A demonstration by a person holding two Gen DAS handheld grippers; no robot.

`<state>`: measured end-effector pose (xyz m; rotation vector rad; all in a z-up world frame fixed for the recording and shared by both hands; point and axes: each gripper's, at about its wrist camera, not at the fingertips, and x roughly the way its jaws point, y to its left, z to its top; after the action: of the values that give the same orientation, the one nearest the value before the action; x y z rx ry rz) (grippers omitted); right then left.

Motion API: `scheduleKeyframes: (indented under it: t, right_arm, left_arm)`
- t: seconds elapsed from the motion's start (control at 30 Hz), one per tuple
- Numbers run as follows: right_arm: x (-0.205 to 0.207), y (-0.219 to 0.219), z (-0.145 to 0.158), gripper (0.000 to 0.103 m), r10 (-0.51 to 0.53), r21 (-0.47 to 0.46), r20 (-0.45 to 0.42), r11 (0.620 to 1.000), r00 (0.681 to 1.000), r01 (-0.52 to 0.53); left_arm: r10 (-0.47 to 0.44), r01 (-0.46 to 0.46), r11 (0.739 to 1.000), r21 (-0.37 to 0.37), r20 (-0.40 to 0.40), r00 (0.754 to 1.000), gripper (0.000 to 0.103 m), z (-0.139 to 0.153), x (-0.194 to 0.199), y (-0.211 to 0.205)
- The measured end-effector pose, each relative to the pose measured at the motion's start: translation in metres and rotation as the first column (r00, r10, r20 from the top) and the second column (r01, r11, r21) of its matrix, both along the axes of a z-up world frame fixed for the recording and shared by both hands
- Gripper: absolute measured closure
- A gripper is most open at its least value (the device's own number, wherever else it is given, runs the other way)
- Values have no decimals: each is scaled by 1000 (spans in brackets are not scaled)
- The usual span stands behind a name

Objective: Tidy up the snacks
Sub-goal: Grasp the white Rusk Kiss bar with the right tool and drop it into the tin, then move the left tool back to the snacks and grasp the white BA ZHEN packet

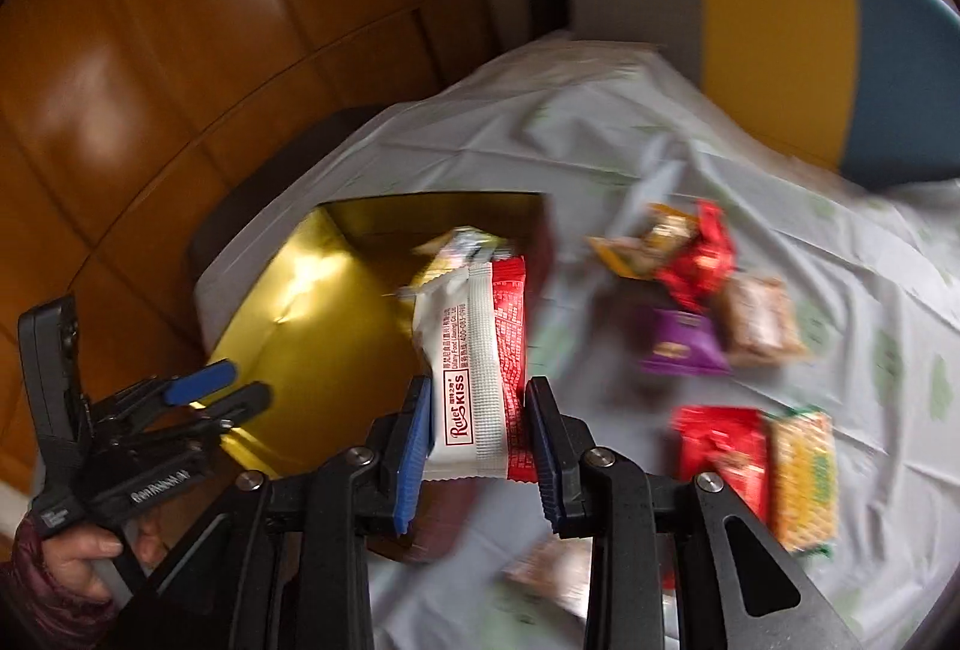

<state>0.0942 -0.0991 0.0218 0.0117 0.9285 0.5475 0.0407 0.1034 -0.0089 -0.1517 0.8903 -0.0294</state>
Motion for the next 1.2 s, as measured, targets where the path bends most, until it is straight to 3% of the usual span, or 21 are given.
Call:
scheduleKeyframes:
  t: [0.27, 0.43, 0.63, 0.8, 0.93, 1.2]
  right_arm:
    - [6, 81, -44, 71, 113, -148, -91, 981, 989, -125]
    - [11, 99, -69, 71, 135, -211, -149, 963, 980, -165]
    - [15, 102, -84, 68, 118, -267, -144, 951, 983, -153]
    - [6, 95, -79, 68, 117, -263, -106, 954, 987, -142]
    - [-5, 81, -60, 54, 114, -209, -36, 971, 993, -119]
    - [-17, 22, -20, 43, 14, -134, 88, 991, 996, -2]
  left_arm:
    - [52, -52, 998, -25, -14, 999, 49, -7, -5, 25]
    - [60, -61, 997, -41, -22, 998, 49, -11, -5, 31]
    - [48, -49, 998, -39, -27, 998, 49, -14, -4, 29]
    - [48, -49, 998, -36, -29, 998, 49, -14, -5, 28]
    - [45, -46, 999, -24, -19, 999, 49, -11, -5, 26]
    - [23, -23, 1000, -3, 6, 1000, 49, -3, -9, 17]
